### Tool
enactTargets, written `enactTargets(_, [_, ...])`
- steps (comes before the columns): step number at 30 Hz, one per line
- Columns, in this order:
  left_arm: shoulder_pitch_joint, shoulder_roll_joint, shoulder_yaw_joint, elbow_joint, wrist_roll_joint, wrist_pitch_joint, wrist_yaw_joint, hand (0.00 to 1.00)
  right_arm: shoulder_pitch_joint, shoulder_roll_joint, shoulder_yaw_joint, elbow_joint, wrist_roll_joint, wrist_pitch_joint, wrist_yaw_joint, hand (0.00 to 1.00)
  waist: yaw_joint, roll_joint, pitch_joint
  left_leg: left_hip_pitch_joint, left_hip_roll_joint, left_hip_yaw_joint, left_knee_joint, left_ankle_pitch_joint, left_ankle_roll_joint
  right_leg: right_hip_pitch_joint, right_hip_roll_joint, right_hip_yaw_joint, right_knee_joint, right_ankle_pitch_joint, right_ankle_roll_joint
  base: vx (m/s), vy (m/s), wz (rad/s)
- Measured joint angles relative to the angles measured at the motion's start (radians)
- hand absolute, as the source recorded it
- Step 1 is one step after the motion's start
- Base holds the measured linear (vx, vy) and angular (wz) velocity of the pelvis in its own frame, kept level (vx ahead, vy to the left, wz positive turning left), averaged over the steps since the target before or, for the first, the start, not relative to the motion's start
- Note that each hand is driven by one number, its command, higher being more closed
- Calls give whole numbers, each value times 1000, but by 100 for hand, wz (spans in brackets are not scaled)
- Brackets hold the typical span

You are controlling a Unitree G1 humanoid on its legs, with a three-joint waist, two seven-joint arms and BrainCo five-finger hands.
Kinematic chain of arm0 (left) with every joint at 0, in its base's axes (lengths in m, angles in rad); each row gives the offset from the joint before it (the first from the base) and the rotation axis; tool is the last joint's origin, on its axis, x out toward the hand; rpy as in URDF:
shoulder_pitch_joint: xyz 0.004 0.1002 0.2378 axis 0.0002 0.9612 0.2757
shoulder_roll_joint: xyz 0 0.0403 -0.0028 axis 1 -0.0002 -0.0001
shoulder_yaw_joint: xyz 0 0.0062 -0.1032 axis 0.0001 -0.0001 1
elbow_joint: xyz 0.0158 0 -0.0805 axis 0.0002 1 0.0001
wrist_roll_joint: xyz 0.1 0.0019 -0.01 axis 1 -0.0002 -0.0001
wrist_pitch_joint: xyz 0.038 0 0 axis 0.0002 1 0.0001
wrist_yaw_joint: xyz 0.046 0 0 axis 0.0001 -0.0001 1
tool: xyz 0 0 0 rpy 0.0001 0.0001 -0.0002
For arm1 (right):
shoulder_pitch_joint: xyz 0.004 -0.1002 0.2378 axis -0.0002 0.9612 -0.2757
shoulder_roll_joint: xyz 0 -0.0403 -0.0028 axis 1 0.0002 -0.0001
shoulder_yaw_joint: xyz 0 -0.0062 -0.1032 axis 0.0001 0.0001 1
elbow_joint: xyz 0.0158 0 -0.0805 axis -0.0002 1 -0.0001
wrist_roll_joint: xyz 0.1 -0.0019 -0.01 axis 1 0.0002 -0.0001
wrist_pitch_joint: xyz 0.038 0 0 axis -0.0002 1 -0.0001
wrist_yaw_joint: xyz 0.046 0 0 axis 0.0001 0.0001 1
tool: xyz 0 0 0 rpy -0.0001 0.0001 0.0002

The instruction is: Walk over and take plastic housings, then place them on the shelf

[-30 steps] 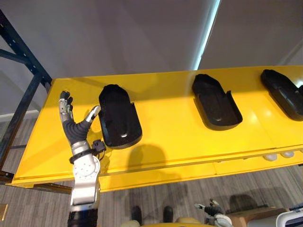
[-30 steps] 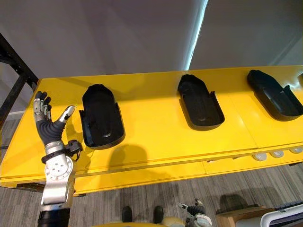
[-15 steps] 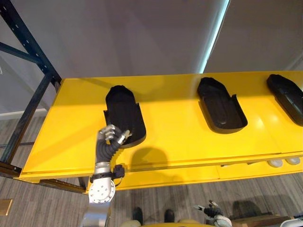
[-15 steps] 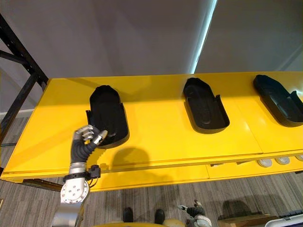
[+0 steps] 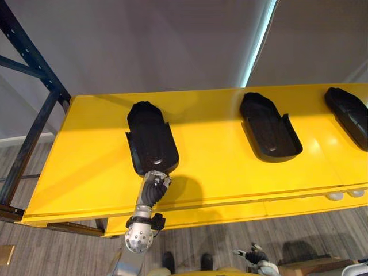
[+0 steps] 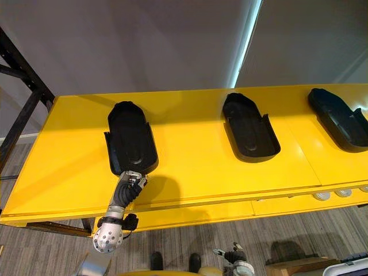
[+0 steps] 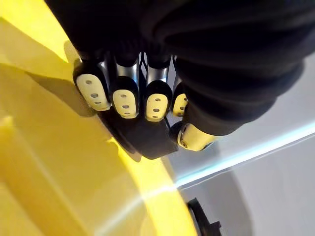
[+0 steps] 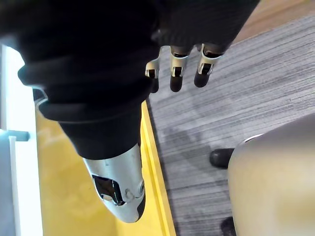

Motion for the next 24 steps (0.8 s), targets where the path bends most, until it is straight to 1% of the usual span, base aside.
enactTargets(3, [-2, 9, 1, 1, 9, 3, 4, 100, -2, 2, 0, 0, -4, 4, -7, 0, 0, 0, 0, 0, -1, 3, 0, 0, 0, 4, 0, 1, -8, 6, 7, 0, 0, 0])
enactTargets(7, [-9, 8, 1, 38, 36, 13, 12, 100, -3, 4, 0, 1, -10, 6, -8, 0, 0, 0, -1, 3, 0, 8, 0, 0, 0, 7, 0, 7, -15, 15, 0, -17, 8, -4])
enactTargets(10, [-19, 7, 4, 48, 36, 22, 32, 100, -2, 5, 0, 2, -10, 7, -8, 0, 0, 2, -5, 2, 0, 8, 0, 1, 1, 7, 1, 9, -22, 21, -2, -21, 5, -2])
enactTargets(12, [-26, 5, 6, 66, 37, 37, 50, 100, 2, 4, 0, 2, -10, 7, -8, 0, -1, 8, -15, 2, -2, 8, 0, 1, 1, 12, 0, 12, -34, 26, 2, 0, 0, 0])
enactTargets(15, [-46, 2, 21, 92, 38, 46, 57, 100, 4, 0, 0, 2, -10, 7, -8, 0, -2, 13, -20, 2, -4, 6, -1, 1, 1, 13, -2, 11, -36, 26, 3, 0, 0, 0])
enactTargets(20, [-71, -16, 56, 118, 48, 55, 93, 100, 3, 0, -1, 2, -11, 8, -8, 0, -6, 11, -21, 0, -11, 2, -1, 1, 1, 17, -4, 4, -45, 25, 4, 9, 6, 3])
enactTargets(24, [-112, -16, 63, 147, 48, 62, 98, 100, 2, 2, -1, 2, -12, 8, -8, 0, -11, 6, -24, -1, -12, -2, -1, 0, 1, 19, -6, -4, -45, 27, 1, 18, 4, 5])
